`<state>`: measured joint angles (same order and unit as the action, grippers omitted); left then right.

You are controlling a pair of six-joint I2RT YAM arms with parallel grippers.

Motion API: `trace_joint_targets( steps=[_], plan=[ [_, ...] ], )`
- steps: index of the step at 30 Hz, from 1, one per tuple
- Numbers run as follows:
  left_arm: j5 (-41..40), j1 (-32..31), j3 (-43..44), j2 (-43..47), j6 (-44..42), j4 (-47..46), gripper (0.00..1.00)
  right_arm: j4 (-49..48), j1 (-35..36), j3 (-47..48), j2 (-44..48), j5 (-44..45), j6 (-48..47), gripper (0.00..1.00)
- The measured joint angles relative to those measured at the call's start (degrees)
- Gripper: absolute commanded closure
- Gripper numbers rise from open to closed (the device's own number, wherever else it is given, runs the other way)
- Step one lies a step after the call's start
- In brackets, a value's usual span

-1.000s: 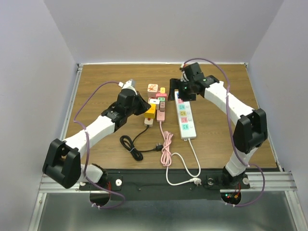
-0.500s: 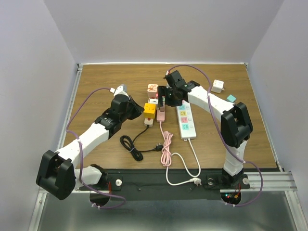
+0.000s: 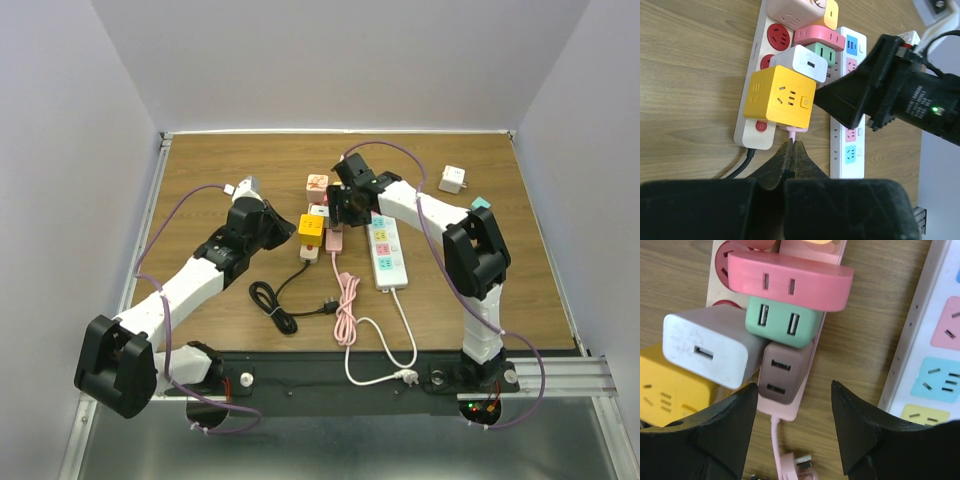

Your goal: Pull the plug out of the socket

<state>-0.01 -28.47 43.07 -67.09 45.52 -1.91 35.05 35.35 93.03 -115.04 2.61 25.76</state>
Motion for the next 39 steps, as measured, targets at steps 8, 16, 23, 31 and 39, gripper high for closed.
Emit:
trace_joint_targets(
  steps=[8,16,23,31,39],
  plan=[
    [0.0,0.1,-0.3,0.2,0.0,0.0,1.00,0.5,0.3,1.9,-2.8,1.9,0.2,0.45],
    [1.1,0.4,-1.5,0.6,0.7,0.1,1.00,0.4,1.1,2.2,-2.8,9.4,0.8,0.51],
    [1.6,0.5,-2.3,1.5,1.3,0.0,1.00,0.4,0.9,2.2,-2.8,13.1,-0.9,0.48],
    [2.4,0.5,-2.9,1.7,1.7,-0.7,1.00,0.4,0.2,7.4,-7.1,11.6,-2.2,0.50],
    [2.9,0.5,-3.4,2.1,1.9,-0.9,1.00,0.5,-0.2,8.3,-8.9,9.1,-1.6,1.00]
  ],
)
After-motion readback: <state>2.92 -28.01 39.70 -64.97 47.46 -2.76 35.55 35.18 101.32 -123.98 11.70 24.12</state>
